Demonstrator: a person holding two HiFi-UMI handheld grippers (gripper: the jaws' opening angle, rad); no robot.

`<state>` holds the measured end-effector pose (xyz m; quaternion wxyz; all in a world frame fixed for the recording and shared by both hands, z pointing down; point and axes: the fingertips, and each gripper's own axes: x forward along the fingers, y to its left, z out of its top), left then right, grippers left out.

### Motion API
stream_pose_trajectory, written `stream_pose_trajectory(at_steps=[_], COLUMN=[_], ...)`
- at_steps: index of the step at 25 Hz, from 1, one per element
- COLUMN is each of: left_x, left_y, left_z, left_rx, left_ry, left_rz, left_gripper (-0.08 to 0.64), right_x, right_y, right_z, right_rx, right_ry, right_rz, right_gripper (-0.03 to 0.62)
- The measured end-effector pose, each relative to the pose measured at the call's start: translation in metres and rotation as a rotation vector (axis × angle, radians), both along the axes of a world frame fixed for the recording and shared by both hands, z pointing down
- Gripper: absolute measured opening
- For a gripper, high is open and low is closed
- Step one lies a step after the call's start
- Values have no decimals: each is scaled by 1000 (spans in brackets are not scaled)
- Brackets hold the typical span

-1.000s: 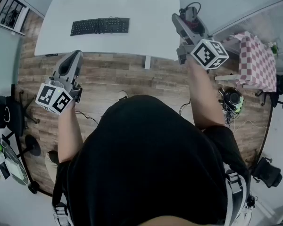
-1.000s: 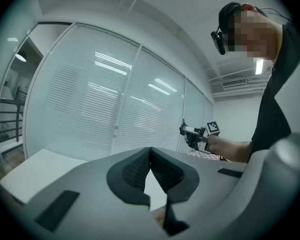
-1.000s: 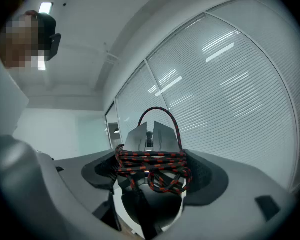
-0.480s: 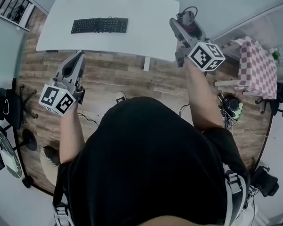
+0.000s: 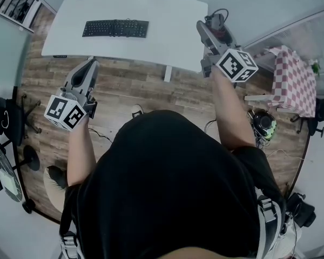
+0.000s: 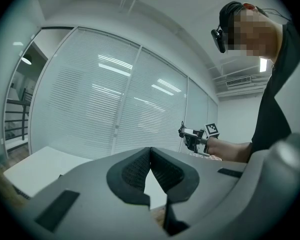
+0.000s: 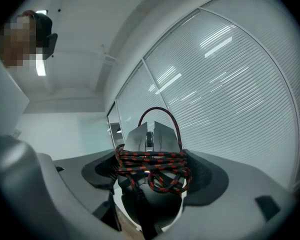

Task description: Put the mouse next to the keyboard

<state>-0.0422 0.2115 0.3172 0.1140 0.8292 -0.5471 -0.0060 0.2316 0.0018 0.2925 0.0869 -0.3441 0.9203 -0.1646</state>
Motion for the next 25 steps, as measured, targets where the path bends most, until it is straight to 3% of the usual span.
stream_pose_trajectory(at_steps=[25], left_x=[-94], left_y=[-27], left_z=[14], left_rx=[-13], left_ry=[23], left_rz=[-4], left_gripper=[21], right_x=[-74], right_y=[-23], right_z=[11], right_rx=[-13], right_ry=[38], right_rz=[46], right_gripper=[402])
